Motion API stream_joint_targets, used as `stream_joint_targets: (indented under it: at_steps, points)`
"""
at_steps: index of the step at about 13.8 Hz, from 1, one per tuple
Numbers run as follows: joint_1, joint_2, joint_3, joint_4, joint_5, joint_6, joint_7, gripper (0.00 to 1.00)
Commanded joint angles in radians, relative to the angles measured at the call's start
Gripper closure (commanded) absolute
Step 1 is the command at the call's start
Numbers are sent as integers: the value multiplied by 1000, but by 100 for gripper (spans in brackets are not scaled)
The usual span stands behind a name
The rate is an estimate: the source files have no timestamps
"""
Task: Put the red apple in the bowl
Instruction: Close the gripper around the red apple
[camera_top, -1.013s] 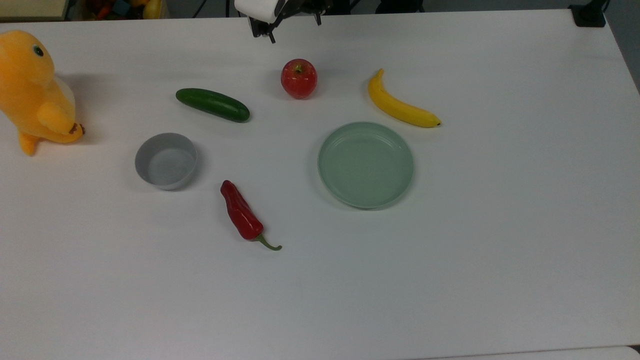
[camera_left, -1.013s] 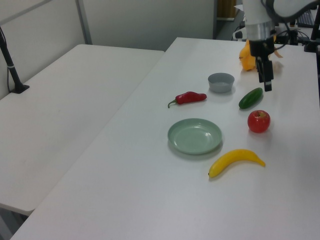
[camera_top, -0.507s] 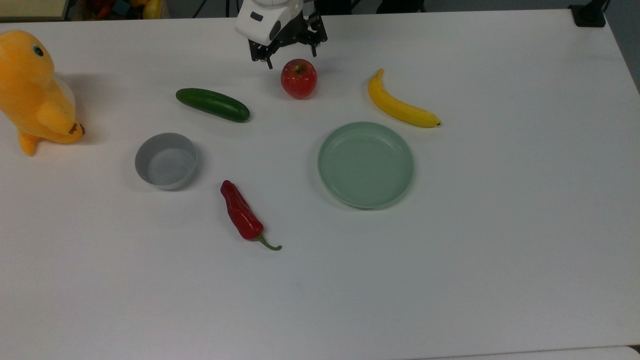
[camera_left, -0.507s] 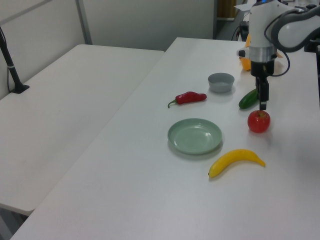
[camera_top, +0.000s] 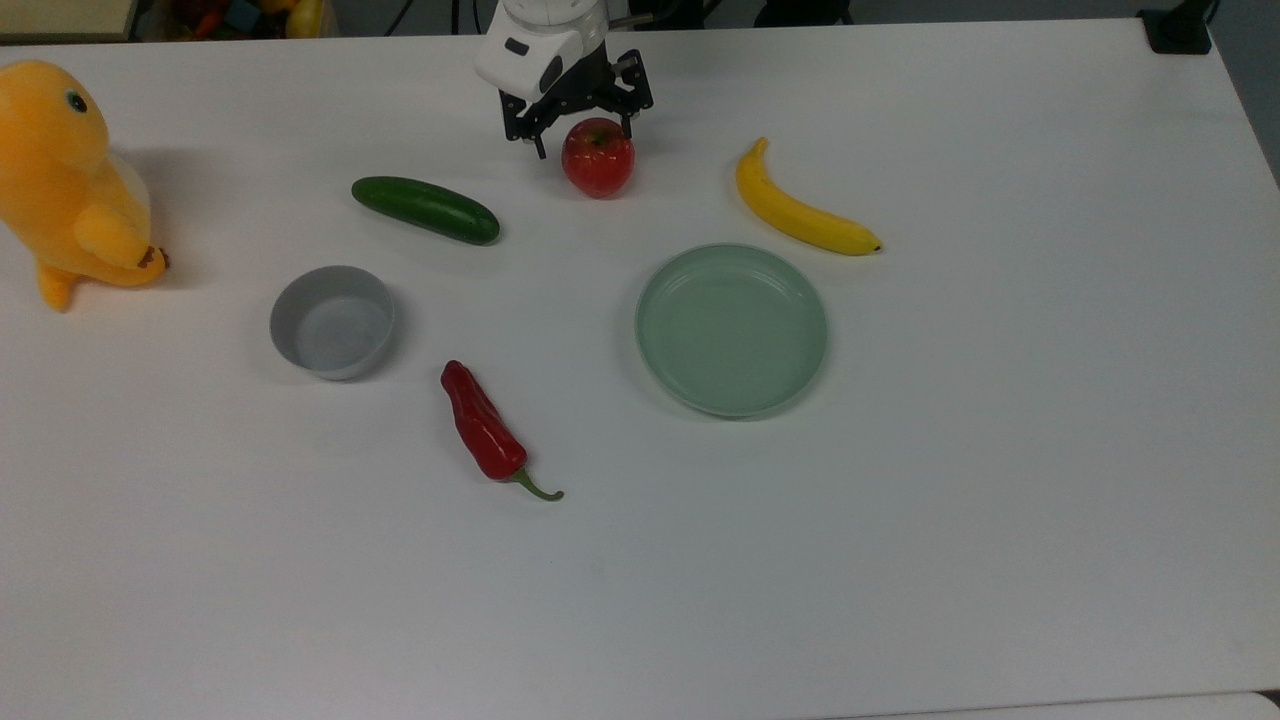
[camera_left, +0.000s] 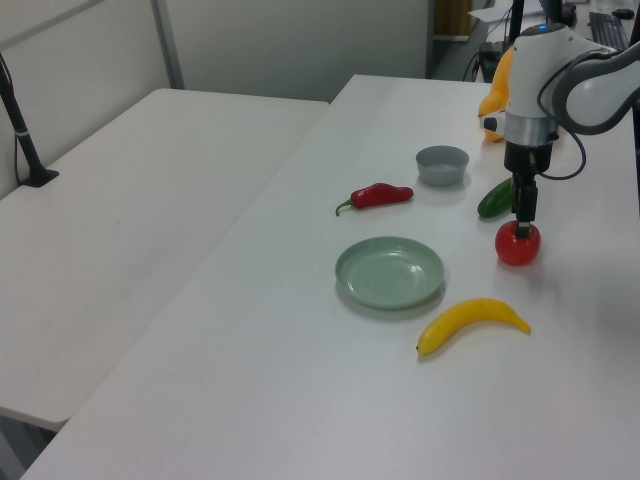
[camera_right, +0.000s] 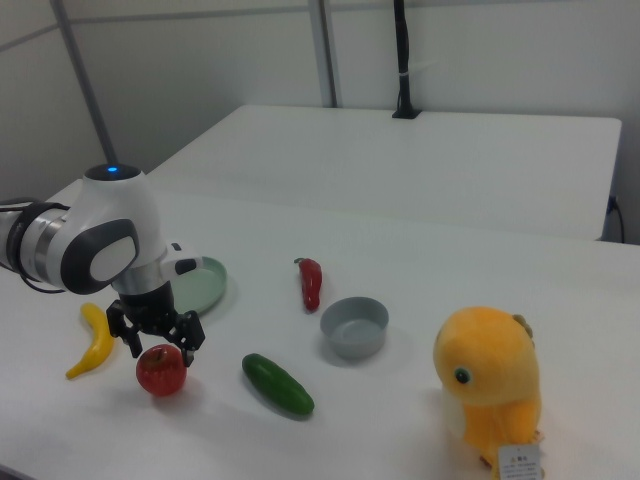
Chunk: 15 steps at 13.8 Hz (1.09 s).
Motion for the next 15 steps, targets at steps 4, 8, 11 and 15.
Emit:
stream_joint_targets:
  at_steps: [4,8,11,15]
  points:
    - [4,-15,44,-53,-23,70,48,0]
    - [1,9,45,-53,-129,65,69,16]
    - [-4,8,45,-51,-127,63,69,83]
    - [-18,-7,45,-22,-129,27,99,90]
